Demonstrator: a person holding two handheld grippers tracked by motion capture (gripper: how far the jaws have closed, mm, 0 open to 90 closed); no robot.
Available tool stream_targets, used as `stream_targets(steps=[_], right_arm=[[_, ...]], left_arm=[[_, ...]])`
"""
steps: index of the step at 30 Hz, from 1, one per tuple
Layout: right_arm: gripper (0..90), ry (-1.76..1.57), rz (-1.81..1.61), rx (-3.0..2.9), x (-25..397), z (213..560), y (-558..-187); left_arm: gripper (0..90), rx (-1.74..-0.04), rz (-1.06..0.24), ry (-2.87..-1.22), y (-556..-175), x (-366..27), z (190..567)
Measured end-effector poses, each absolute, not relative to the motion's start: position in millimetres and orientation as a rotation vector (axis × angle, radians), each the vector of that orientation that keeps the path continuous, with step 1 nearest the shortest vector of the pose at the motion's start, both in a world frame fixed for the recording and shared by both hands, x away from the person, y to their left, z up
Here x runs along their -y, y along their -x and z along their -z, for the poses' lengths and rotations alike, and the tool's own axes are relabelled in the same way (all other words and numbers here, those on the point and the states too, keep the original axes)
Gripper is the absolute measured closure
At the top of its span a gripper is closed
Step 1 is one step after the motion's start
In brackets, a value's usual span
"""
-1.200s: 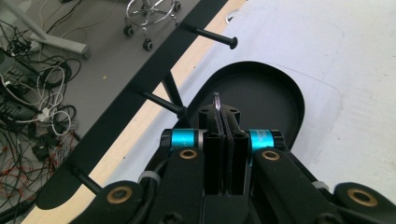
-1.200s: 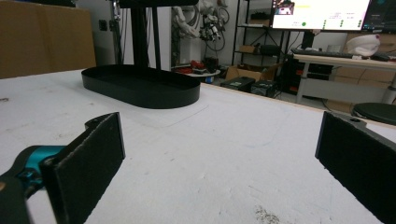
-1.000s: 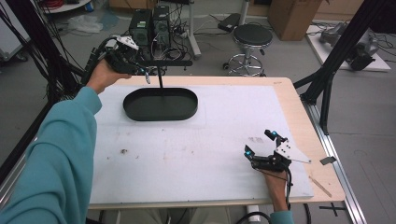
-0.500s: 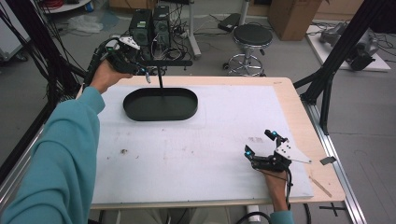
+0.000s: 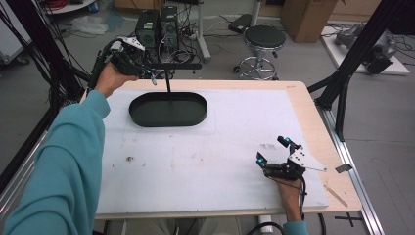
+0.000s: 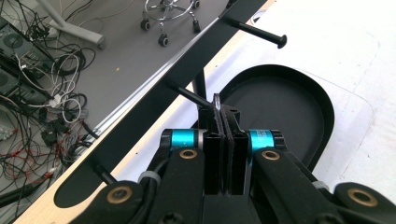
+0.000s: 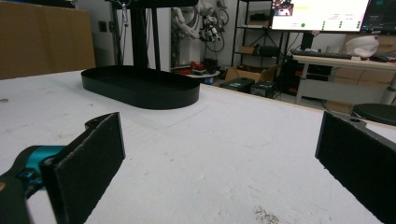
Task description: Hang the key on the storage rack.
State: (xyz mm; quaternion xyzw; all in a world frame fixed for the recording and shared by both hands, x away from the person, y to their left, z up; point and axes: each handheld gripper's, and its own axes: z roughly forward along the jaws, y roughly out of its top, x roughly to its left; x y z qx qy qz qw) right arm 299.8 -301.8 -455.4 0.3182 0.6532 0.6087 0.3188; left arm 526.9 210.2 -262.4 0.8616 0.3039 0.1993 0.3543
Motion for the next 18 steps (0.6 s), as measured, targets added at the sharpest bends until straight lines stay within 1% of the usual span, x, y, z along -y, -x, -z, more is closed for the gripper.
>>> stream_targets(steps=[18], right_arm=[[0.6, -0.837, -1.6, -1.717, 301.8, 455.5, -299.5]], left_arm=[[88.0, -0.809, -0.545, -2.189, -533.8, -210.6, 265.9]])
